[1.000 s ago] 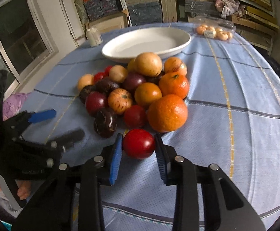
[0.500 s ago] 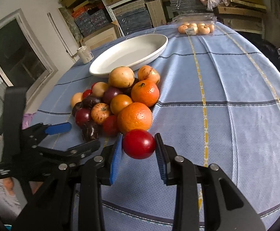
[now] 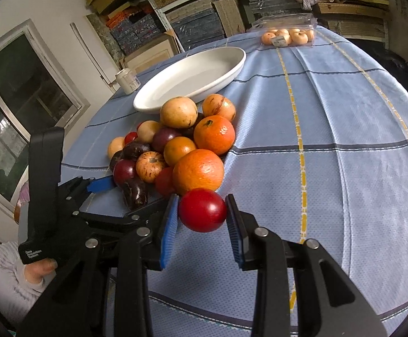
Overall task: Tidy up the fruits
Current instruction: 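Grasp a dark plum with the left tool while the right tool grasps a red tomato, then carry plum and tomato to the white plate and open both tools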
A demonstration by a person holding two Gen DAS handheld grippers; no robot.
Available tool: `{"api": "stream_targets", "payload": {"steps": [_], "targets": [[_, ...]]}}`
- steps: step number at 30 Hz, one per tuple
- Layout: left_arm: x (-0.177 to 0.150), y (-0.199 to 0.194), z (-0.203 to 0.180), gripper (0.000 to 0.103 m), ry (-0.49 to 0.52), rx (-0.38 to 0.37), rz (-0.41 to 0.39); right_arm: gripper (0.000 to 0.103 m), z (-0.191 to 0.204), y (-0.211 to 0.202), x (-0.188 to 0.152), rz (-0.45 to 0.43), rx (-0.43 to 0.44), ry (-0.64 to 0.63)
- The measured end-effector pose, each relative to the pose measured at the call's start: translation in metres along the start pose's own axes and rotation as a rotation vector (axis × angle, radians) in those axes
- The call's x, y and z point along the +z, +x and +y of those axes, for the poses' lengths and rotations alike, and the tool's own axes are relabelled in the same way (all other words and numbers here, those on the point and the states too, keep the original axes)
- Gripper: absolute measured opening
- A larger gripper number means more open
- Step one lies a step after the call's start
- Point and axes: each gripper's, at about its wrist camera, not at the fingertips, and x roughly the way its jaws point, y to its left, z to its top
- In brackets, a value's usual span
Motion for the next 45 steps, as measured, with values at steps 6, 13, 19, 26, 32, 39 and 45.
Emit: {"api": "stream_targets", "payload": {"steps": [6,13,19,26,32,39,45], "targets": [[-0.003,-0.006,-0.002,0.096,-0.027,0.014,-0.01,0.033,-0.001,-0.001,0.0,-0.002,0.008,0.006],[-0.01,-0.018,-0.003,0.069,-0.034,-0.018,-0.043,0.033,0.0,-0.002,-0.001,-0.011,0.012,0.006],[-0.015,-0.021,-0.007,0.066,-0.028,-0.029,-0.056,0.032,0.009,0.006,-0.004,0.037,-0.018,-0.047],[-0.016,-0.021,-0.005,0.065,-0.038,-0.051,-0.059,0.03,0.011,0.012,-0.004,0.056,-0.03,-0.055],[-0.018,-0.021,-0.005,0.062,-0.043,-0.08,-0.057,0.031,0.016,0.024,-0.006,0.102,-0.074,-0.077],[-0.024,-0.029,-0.013,0.029,-0.024,-0.137,-0.061,0.03,0.014,0.022,-0.006,0.087,-0.084,-0.07],[-0.02,-0.025,-0.009,0.03,-0.047,-0.112,-0.062,0.03,0.017,0.024,-0.008,0.092,-0.096,-0.077]]}}
